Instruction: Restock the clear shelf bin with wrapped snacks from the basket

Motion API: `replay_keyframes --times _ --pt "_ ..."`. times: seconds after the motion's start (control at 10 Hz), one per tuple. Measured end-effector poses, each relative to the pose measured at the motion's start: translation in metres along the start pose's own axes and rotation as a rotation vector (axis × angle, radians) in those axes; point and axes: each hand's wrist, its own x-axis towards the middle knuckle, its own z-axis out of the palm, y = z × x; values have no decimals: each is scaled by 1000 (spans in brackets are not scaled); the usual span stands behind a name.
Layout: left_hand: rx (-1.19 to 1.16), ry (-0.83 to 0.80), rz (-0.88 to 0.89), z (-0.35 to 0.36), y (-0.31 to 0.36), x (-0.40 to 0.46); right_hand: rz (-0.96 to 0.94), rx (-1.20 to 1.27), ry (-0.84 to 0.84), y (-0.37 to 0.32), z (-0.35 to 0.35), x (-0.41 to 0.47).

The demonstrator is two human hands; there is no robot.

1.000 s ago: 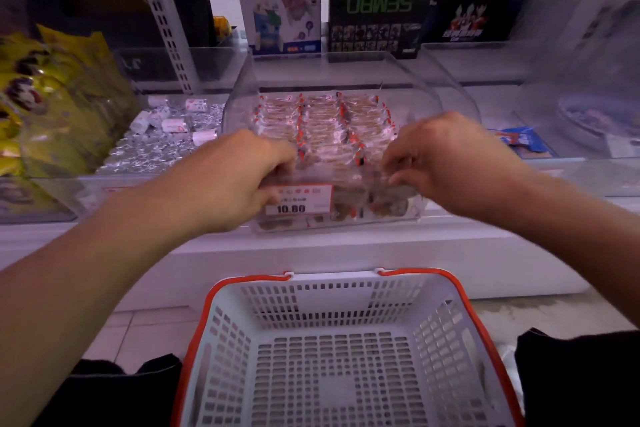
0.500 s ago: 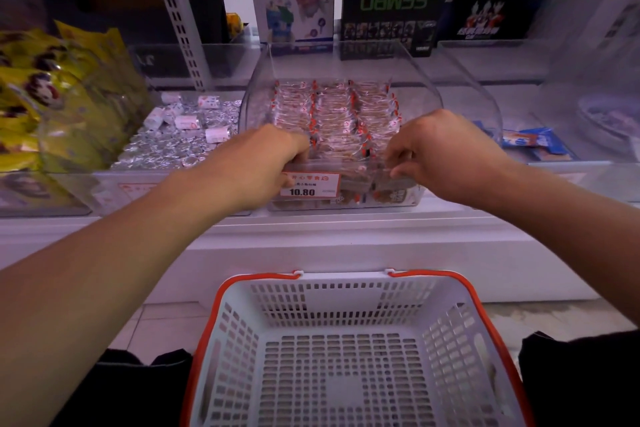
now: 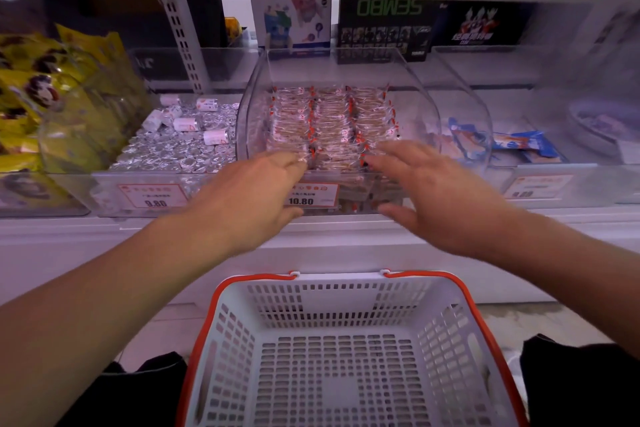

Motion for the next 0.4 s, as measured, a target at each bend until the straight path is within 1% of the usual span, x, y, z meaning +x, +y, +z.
replay_keyframes --times 0.1,0.2,0.3,0.4 --pt "-7 -39 5 14 4 -22 -24 -136 -92 -2 17 -15" --pt "-11 -58 -22 22 6 -30 2 -152 -71 -4 22 -20" --pt "-69 -85 11 14 8 -31 -23 -73 -81 -8 16 -19" --pt "-266 55 19 -23 -2 -47 -1 370 38 -14 -20 -29"
